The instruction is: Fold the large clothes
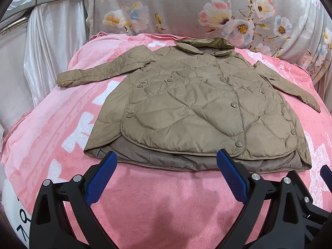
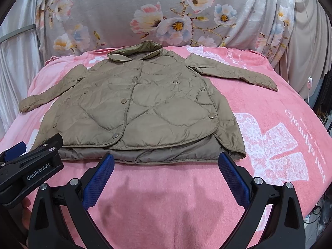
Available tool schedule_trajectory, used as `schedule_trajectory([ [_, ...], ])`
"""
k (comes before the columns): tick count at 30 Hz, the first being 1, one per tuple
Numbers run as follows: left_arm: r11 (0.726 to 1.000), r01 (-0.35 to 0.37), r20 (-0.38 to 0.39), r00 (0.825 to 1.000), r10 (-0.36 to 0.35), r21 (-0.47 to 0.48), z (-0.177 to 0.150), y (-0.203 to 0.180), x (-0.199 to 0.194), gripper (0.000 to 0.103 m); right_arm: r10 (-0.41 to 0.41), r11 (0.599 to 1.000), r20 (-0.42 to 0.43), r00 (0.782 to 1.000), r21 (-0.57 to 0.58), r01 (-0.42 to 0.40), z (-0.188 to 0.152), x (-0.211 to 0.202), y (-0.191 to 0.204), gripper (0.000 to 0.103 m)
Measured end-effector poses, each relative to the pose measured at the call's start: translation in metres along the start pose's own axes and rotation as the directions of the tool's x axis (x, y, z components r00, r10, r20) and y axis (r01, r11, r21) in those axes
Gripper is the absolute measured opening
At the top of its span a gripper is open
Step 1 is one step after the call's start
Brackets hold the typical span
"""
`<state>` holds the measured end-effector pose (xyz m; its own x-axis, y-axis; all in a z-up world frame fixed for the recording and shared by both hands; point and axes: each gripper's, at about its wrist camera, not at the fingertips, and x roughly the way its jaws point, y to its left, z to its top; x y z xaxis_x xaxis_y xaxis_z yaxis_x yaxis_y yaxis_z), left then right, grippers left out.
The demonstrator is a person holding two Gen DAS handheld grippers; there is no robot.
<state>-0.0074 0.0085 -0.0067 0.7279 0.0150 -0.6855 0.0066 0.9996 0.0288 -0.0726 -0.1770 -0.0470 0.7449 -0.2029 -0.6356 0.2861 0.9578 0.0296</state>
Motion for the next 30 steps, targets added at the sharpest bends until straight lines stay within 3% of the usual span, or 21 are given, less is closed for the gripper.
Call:
schedule_trajectory([
  [30,1.000,0.000,0.000,1.000,0.000,-0.001,0.0000,0.0000,0.0000,0.094,0.002,1.000,-0.007,1.000,-0.004,-0.002,-0.0027,0.0005,0.0026,0.098],
])
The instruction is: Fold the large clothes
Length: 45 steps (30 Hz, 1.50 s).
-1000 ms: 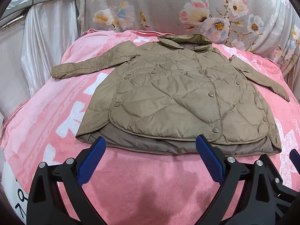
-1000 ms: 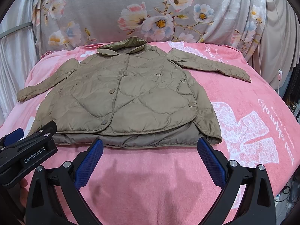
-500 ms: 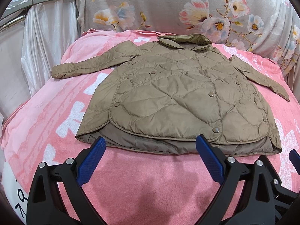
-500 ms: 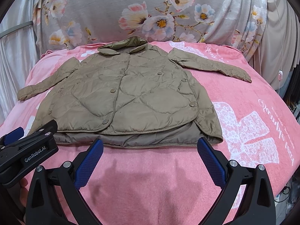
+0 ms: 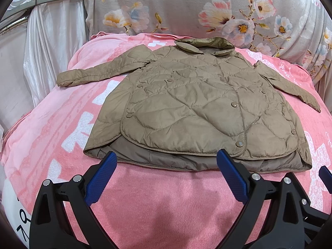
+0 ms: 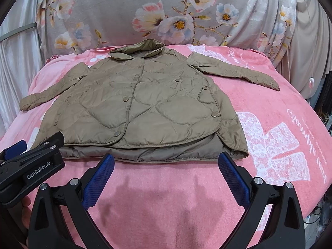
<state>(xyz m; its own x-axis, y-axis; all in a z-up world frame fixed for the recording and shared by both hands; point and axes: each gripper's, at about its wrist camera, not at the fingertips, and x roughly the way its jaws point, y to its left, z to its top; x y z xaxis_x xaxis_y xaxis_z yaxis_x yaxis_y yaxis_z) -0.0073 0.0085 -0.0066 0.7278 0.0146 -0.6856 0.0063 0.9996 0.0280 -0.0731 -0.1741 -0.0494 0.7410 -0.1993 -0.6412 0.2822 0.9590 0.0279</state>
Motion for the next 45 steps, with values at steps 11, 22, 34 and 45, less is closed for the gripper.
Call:
schedule_trajectory([
  [11,1.000,-0.001,-0.001,1.000,0.001,0.000,0.000,0.000,0.000,0.094,0.015,1.000,-0.026,1.000,0.005,-0.015,-0.002,0.008,0.003,0.098],
  [22,0.999,-0.042,-0.006,0.999,0.042,-0.012,0.013,0.008,0.018,0.094,-0.026,1.000,-0.045,0.999,0.010,0.027,0.010,0.032,-0.017,0.098],
  [34,0.991,-0.117,0.009,0.993,0.118,-0.064,0.065,0.044,0.077,0.095,0.052,0.920,0.059,0.997,0.386,-0.071,0.100,0.109,-0.196,0.098],
  [45,0.978,-0.196,0.091,0.975,0.202,-0.074,0.110,0.061,0.117,0.098,-0.075,0.751,0.038,0.996,0.659,0.032,0.168,0.235,-0.357,0.098],
])
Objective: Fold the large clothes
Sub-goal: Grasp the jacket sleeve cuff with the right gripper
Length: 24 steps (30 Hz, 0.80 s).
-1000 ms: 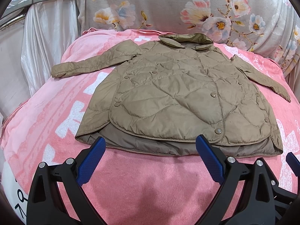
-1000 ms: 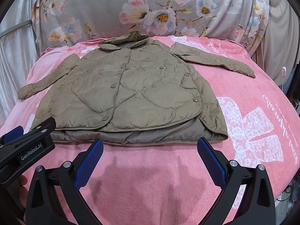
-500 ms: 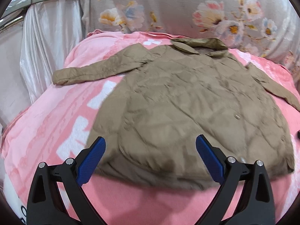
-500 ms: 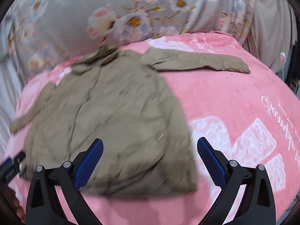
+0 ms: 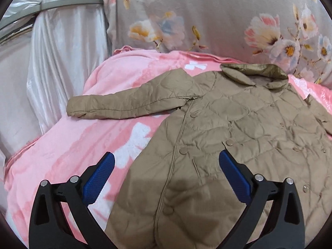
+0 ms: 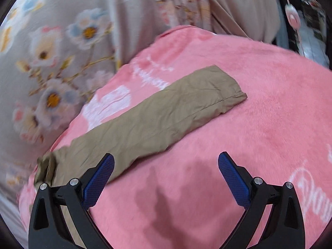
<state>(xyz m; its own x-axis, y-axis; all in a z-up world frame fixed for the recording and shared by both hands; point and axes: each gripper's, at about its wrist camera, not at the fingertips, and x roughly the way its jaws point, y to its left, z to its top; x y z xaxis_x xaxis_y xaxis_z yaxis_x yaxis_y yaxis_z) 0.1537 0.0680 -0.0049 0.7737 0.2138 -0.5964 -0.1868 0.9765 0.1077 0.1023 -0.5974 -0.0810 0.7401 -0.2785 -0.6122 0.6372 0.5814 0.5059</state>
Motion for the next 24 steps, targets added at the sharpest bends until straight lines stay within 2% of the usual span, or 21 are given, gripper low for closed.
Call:
schedule_trajectory([
  [3,1.000,0.012,-0.053,0.999,-0.012,-0.008,0.007,-0.001,0.019,0.098,-0.001,0.996,0.009,1.000,0.089,0.000,0.012,0.022,-0.020,0.098],
  [7,1.000,0.008,-0.084,0.996,-0.008,-0.008,0.006,-0.002,0.033,0.098,-0.031,0.995,0.017,0.999,0.095,0.030,0.016,0.042,-0.025,0.098],
  [11,1.000,0.019,-0.131,0.991,-0.022,-0.021,0.003,-0.002,0.050,0.098,-0.017,0.991,0.034,0.999,0.130,0.012,0.024,0.054,-0.025,0.095],
  [13,0.999,0.038,-0.158,0.987,-0.044,-0.038,0.001,0.000,0.058,0.098,0.014,0.992,0.028,1.000,0.128,-0.018,0.028,0.061,-0.020,0.071],
  [15,0.998,0.047,-0.168,0.984,-0.054,-0.042,-0.002,0.000,0.062,0.098,-0.002,0.993,0.003,1.000,0.119,0.001,0.032,0.070,-0.013,0.061],
  [17,0.998,0.049,-0.167,0.984,-0.054,-0.031,-0.004,-0.002,0.062,0.098,-0.005,0.995,0.004,1.000,0.100,0.004,0.033,0.073,-0.005,0.034],
  [18,0.998,0.050,-0.167,0.984,-0.053,-0.025,-0.004,-0.002,0.062,0.098,-0.004,0.996,0.002,1.000,0.086,0.004,0.035,0.074,0.001,0.017],
  [21,0.998,0.051,-0.165,0.985,-0.054,-0.020,-0.003,0.000,0.060,0.098,0.044,0.998,0.050,0.998,0.044,-0.046,0.036,0.060,0.027,0.009],
  [24,0.998,0.053,-0.157,0.986,-0.057,-0.029,-0.001,0.004,0.057,0.098,0.144,0.988,0.094,0.985,-0.066,-0.138,0.033,0.033,0.076,0.008],
])
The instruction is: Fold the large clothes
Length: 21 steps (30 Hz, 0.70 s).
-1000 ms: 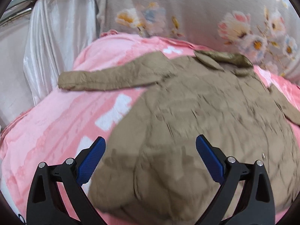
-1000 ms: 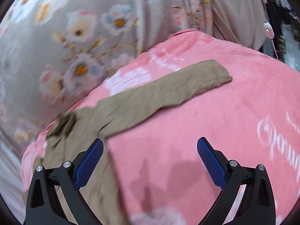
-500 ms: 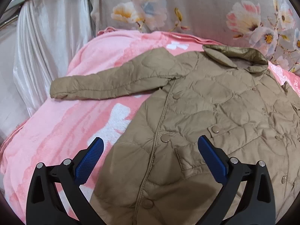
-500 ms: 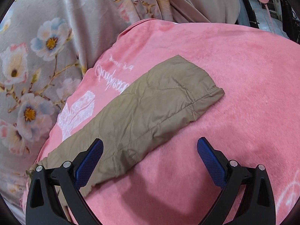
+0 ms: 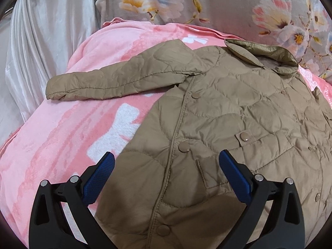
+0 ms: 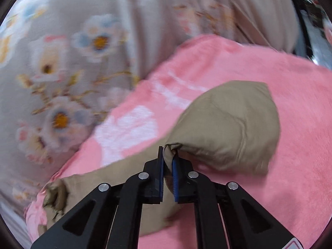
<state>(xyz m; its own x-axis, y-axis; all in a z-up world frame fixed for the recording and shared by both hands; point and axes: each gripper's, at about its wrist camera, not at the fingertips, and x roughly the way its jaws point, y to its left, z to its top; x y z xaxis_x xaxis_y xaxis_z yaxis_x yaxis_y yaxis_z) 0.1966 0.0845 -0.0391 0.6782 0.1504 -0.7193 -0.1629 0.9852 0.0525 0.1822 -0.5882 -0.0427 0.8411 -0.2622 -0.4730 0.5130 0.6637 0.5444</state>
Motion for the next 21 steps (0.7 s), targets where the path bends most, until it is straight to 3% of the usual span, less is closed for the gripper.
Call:
schedule_trajectory([
  [3,1.000,0.004,0.004,1.000,-0.004,-0.004,0.003,0.003,-0.005,0.098,0.156,0.977,-0.006,0.988,-0.147,-0.155,-0.007,-0.027,0.077,0.007],
  [6,1.000,0.016,0.008,1.000,-0.016,-0.010,0.006,0.006,-0.010,0.098,0.274,0.914,-0.063,0.960,-0.295,-0.280,-0.030,-0.050,0.155,0.007],
  [10,0.999,0.040,0.009,0.999,-0.040,-0.029,0.009,0.012,-0.016,0.098,0.400,0.793,-0.226,0.888,-0.401,-0.459,-0.087,-0.067,0.251,0.007],
  [16,0.996,0.062,0.004,0.998,-0.062,-0.056,0.008,0.027,-0.019,0.098,0.394,0.646,-0.472,0.788,-0.467,-0.603,-0.207,-0.060,0.344,0.006],
  [21,0.996,0.058,-0.015,0.998,-0.059,-0.073,0.003,0.041,-0.014,0.098,0.298,0.623,-0.591,0.750,-0.474,-0.622,-0.282,-0.042,0.364,0.006],
])
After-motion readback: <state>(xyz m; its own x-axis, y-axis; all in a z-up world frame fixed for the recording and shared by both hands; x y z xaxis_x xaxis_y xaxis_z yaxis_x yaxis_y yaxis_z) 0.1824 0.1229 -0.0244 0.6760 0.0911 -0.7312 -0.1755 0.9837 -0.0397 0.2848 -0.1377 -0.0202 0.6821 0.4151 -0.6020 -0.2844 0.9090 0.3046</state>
